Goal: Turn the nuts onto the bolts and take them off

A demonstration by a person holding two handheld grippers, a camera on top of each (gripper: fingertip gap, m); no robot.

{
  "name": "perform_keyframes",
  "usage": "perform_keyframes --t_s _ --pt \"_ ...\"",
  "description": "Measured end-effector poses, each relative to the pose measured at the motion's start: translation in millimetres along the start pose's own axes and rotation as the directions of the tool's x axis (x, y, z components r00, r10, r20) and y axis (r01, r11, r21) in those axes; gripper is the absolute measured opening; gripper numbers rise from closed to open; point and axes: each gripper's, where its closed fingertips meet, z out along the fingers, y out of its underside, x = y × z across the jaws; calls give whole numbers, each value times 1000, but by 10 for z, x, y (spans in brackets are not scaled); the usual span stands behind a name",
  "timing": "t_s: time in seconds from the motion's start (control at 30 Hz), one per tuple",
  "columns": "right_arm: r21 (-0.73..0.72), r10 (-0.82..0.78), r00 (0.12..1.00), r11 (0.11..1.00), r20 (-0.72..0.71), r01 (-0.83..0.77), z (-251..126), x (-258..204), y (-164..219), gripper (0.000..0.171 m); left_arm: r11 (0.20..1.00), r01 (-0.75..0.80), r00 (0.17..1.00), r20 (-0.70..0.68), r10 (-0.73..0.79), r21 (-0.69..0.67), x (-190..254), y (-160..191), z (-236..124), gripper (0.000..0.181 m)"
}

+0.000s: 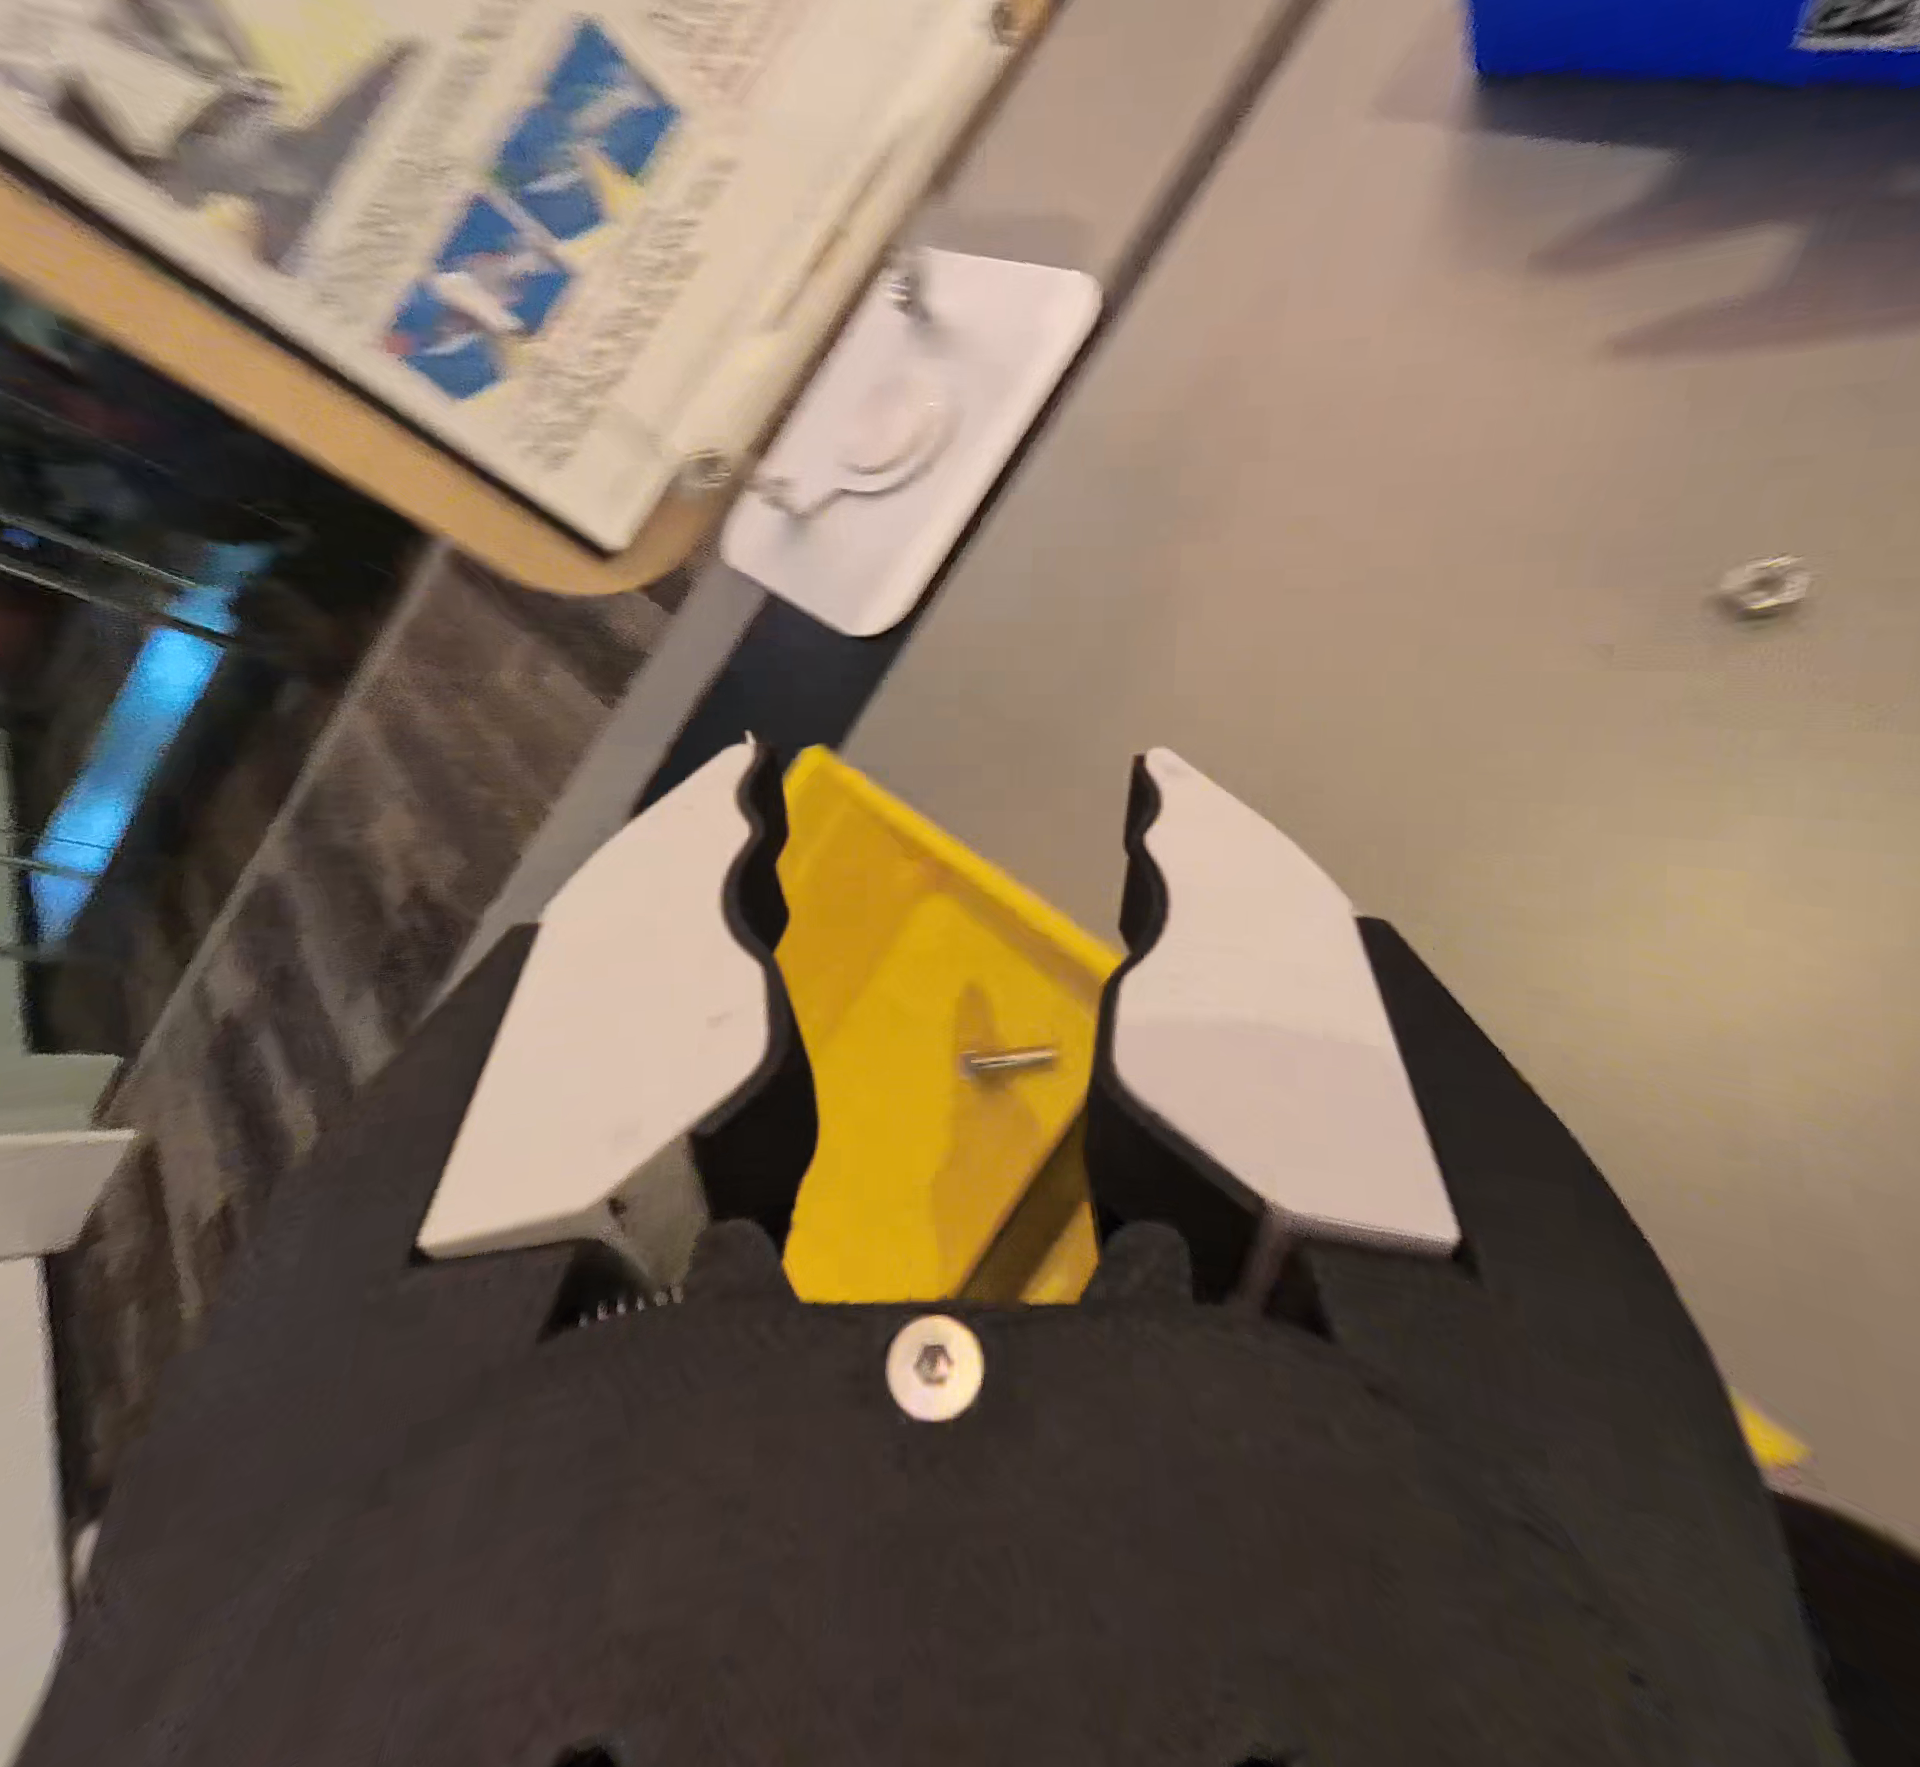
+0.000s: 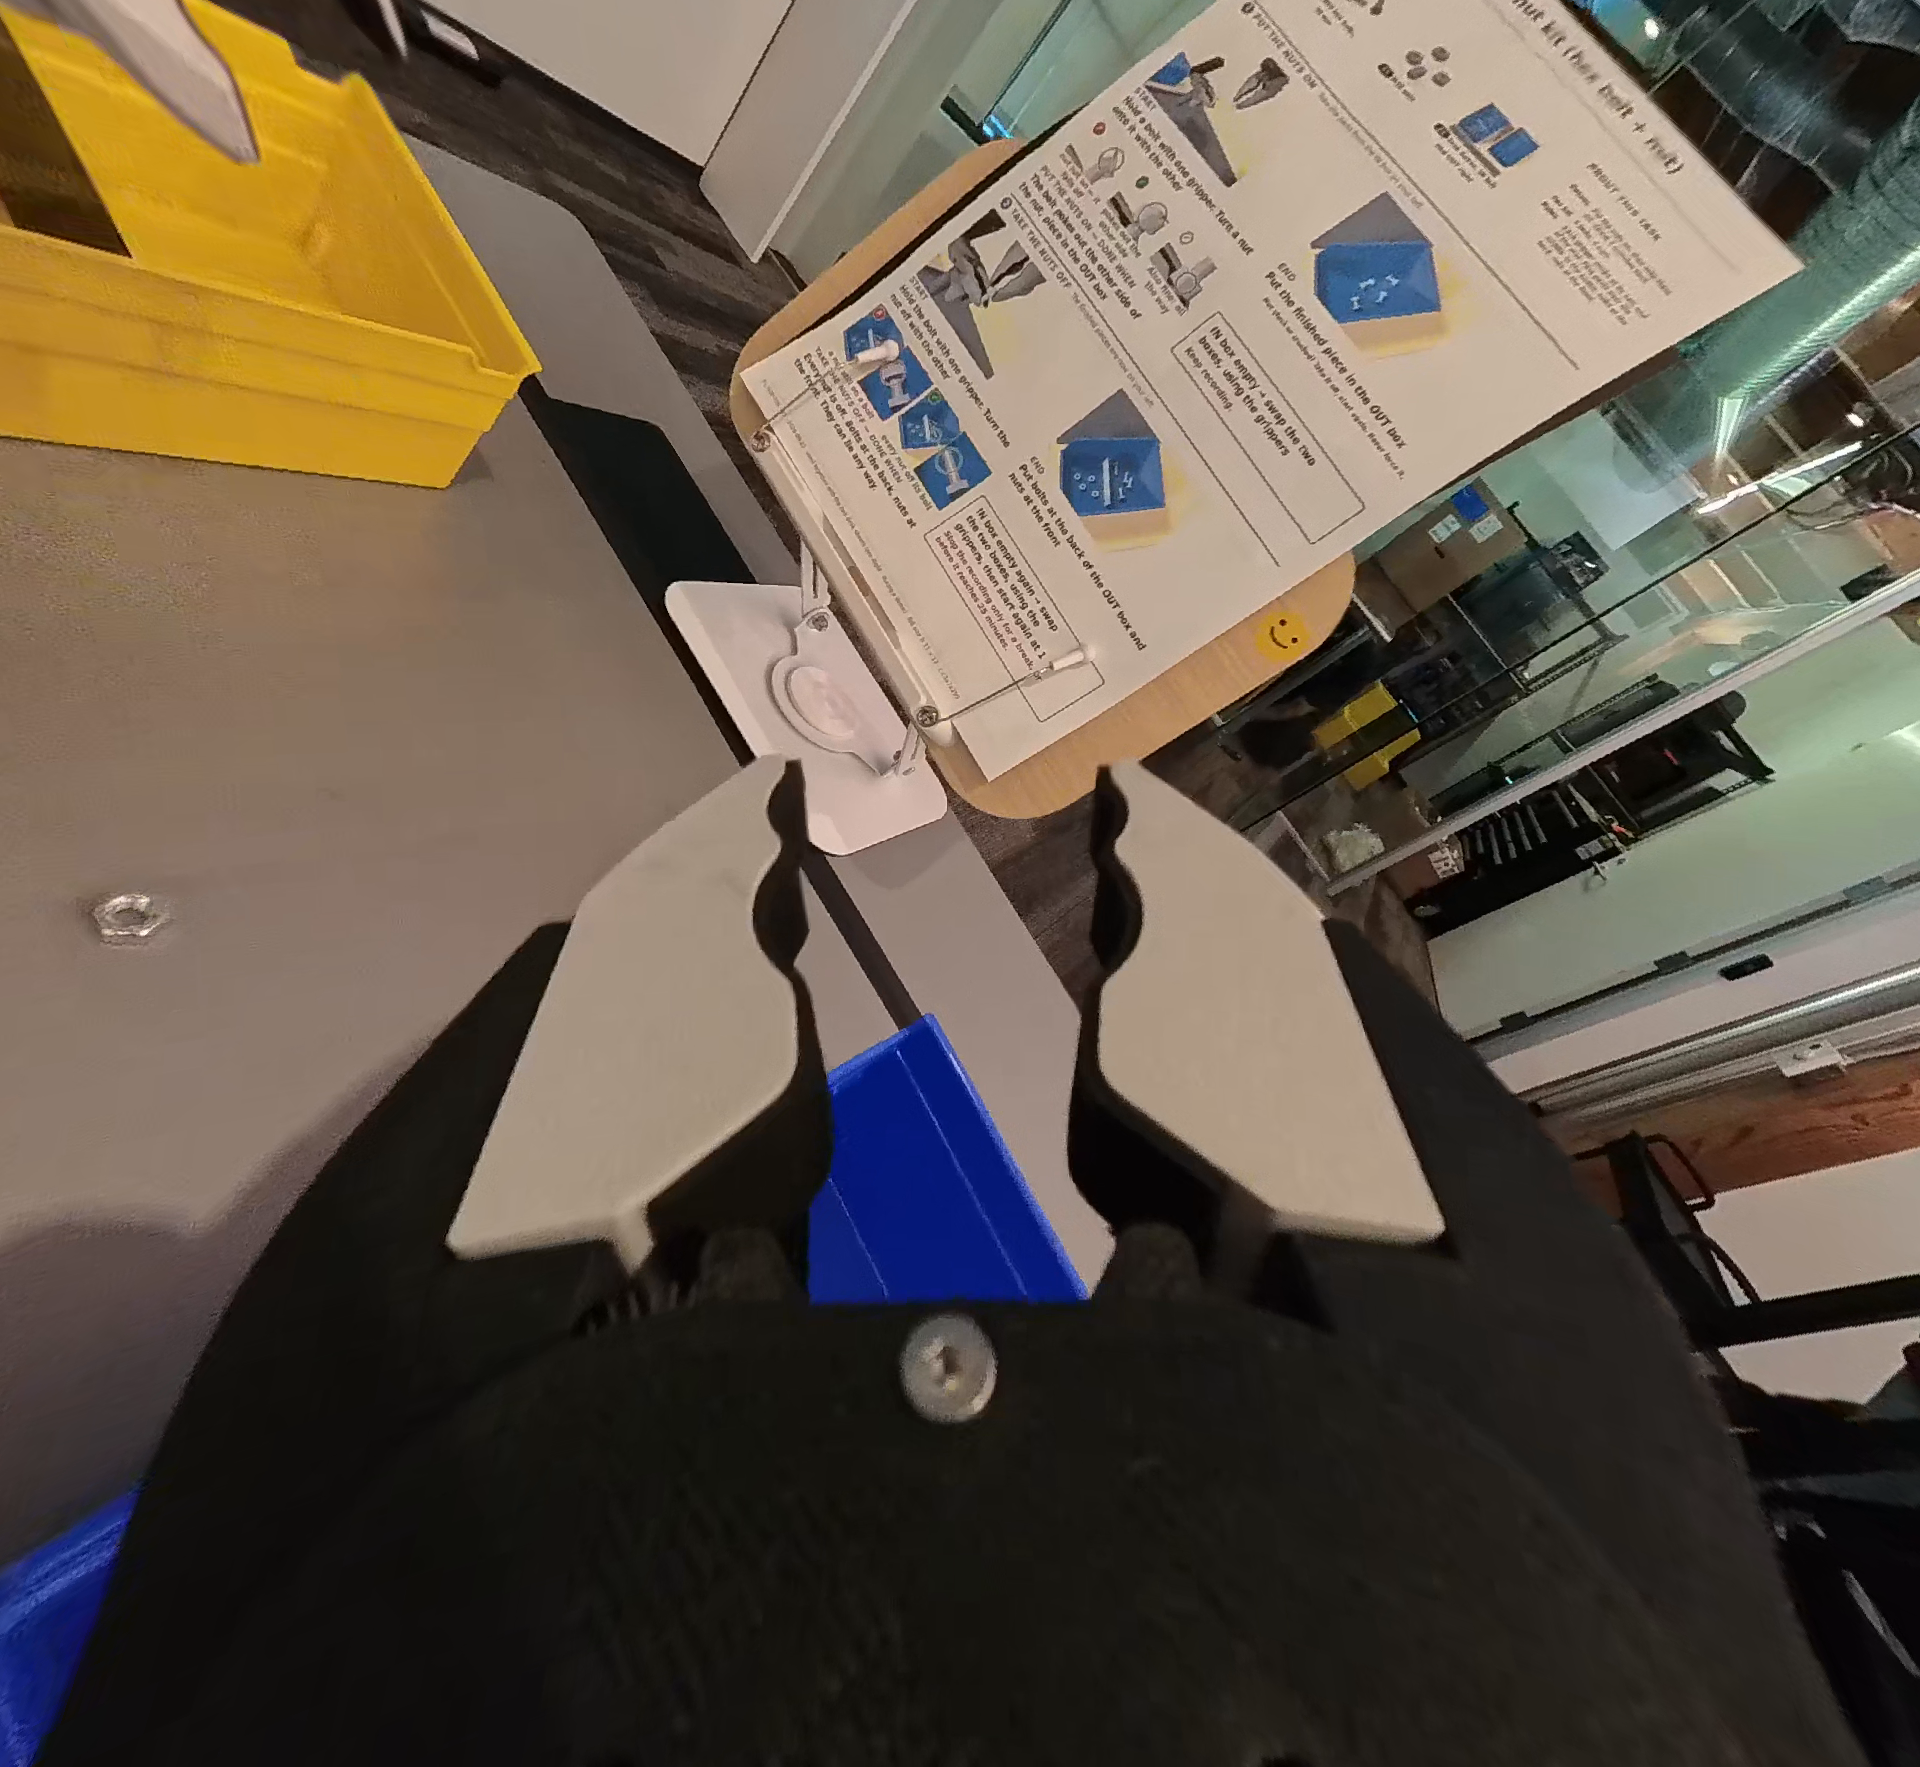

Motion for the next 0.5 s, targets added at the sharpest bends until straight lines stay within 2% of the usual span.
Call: perform_keyframes --t_s 0.03,0.1,0.13,0.2,0.3,0.5 --pt "-9 0 1000 1000 3 0 17 -1 30 54 999 -30 999 17 30 25 -140 98 -30 56" --pt "-28 4 1000 1000 7 -4 56 5 102 54 992 -124 992 -32 125 15 -292 336 -14 31" --pt "-39 7 1000 999 11 -7 76 5 143 54 985 -172 984 -57 171 -19 -374 487 21 25" --pt "-68 11 1000 998 11 -10 118 16 231 54 963 -239 960 -177 215 -122 -440 835 108 27" --pt "-110 8 1000 994 12 -7 174 18 341 54 923 -295 917 -344 200 -248 -426 1254 256 36" --pt "-193 -17 999 981 39 24 317 -68 537 54 892 -362 813 -560 161 -270 -222 1642 542 36"
